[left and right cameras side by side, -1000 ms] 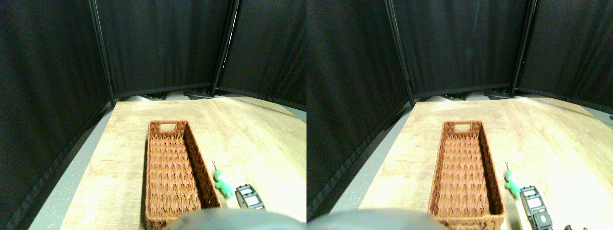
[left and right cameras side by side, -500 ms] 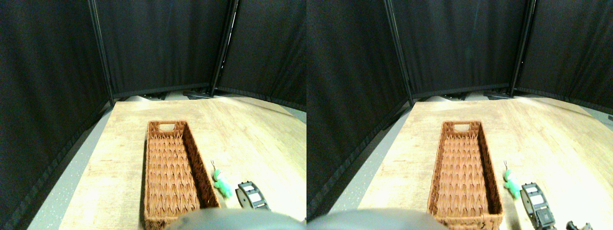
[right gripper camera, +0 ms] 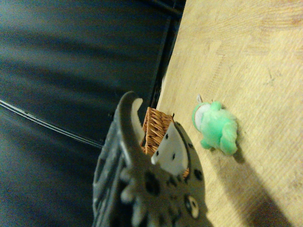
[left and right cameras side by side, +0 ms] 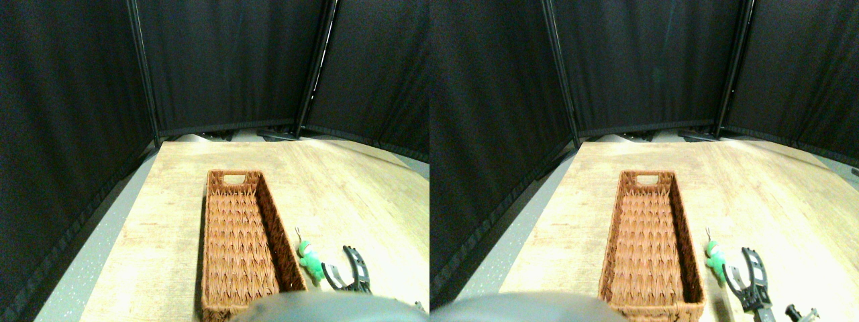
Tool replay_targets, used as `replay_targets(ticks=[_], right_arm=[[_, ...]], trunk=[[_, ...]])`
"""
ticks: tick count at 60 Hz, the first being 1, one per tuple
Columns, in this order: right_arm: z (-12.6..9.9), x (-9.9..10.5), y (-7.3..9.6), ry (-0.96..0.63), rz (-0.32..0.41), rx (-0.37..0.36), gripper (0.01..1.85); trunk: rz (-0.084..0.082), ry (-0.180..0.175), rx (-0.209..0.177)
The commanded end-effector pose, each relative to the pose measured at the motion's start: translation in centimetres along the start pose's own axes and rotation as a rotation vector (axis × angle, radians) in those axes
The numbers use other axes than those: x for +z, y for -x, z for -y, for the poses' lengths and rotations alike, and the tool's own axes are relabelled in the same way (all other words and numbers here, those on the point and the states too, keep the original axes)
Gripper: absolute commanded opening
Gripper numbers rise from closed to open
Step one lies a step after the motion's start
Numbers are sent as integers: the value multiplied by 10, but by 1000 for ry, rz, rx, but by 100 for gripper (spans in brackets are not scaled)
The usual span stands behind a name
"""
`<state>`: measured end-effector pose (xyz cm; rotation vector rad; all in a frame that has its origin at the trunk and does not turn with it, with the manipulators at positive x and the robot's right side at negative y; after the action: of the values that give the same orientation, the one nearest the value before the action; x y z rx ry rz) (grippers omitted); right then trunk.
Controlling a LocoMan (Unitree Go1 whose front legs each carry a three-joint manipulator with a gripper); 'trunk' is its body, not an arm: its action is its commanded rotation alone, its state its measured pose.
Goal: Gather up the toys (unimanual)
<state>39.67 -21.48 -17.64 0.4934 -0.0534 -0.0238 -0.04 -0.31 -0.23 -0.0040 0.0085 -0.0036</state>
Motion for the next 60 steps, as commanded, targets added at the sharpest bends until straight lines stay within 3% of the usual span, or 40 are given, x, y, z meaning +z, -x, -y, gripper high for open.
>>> replay_targets(ticks=[1, 17, 44, 56, 60], right_arm=[[1, 3, -4, -39, 7, 0, 51], [-5, 2, -16, -172, -66, 6, 57], [-10, -14, -40, -395, -209, -70, 65], [-2, -22, -48, -428, -246, -87, 66], [1, -25, -49, -457, -251, -128, 70]], trunk=[[-7, 28, 6], [-12, 68, 33], [-26, 131, 80], [-33, 140, 91], [-34, 137, 90]])
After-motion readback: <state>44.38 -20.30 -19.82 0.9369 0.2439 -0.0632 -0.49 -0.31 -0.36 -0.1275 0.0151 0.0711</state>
